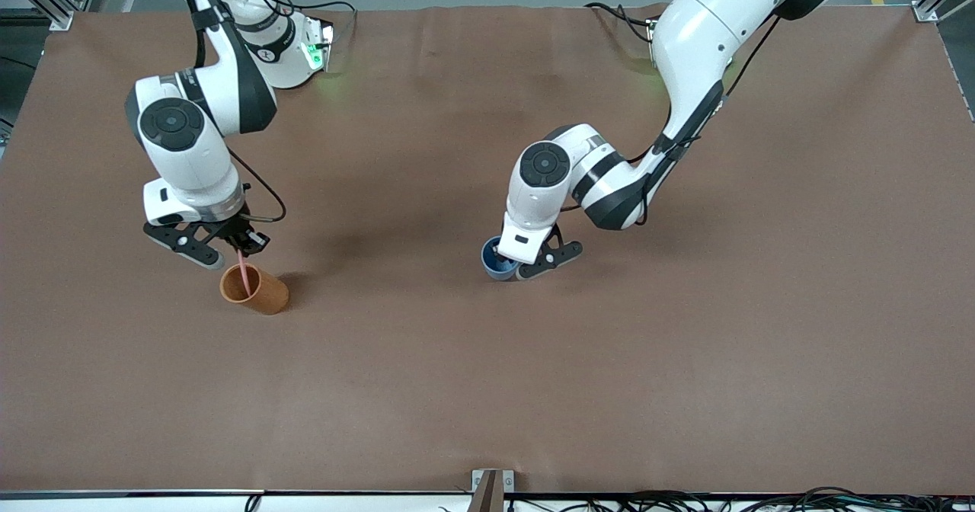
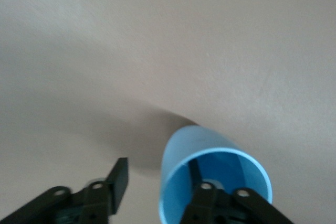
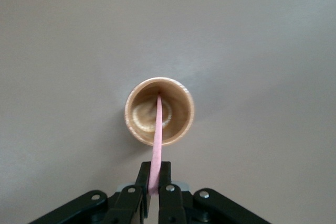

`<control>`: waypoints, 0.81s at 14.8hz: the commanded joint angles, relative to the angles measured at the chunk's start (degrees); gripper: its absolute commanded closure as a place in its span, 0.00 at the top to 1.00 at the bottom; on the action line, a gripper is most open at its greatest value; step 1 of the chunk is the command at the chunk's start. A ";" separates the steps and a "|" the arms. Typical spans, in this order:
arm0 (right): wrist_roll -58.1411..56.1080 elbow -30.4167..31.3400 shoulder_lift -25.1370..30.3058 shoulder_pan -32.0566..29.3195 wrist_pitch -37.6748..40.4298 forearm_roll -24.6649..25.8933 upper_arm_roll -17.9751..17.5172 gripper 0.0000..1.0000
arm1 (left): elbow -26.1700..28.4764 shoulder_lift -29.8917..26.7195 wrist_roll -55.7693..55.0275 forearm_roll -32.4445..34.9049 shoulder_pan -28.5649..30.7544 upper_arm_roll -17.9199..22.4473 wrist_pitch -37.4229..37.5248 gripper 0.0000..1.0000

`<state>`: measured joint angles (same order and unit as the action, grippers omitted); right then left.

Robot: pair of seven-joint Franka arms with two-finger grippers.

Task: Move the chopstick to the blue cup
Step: 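Place the blue cup mid-table with the left gripper while the right gripper lifts the stick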

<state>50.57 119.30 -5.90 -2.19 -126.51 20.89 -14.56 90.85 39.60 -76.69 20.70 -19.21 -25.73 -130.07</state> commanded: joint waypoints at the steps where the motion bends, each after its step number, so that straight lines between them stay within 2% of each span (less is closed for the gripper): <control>1: 0.41 -5.90 1.24 -0.53 9.67 0.65 -1.08 0.01 | 1.08 -9.78 10.45 -1.96 5.48 -1.25 9.37 1.00; 2: 0.32 -7.84 1.24 -0.36 12.14 0.12 -1.26 0.00 | 1.08 -12.94 16.78 -6.16 6.71 -0.47 12.27 1.00; 3: 0.32 -9.94 1.24 -0.27 14.34 -1.28 -1.43 0.00 | 1.08 -16.02 23.80 -9.42 7.07 2.15 15.43 1.00; 7: -4.16 -22.59 1.06 -0.62 26.11 -8.92 -2.05 0.00 | 0.91 -27.27 53.42 -21.65 6.46 18.39 25.46 1.00; 10: -5.75 -30.33 1.06 -0.88 32.53 -16.47 -1.96 0.00 | 0.73 -33.00 69.88 -22.29 7.16 24.13 32.50 1.00; 12: -5.57 -32.29 1.06 -0.71 34.48 -22.71 -2.14 0.00 | 0.12 -36.07 75.18 -21.76 8.04 25.38 34.88 1.00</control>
<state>45.79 89.50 -4.31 -2.24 -94.12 3.38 -16.00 89.76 7.16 -6.10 -0.92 -11.22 -0.78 -96.96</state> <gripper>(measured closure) 0.907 0.000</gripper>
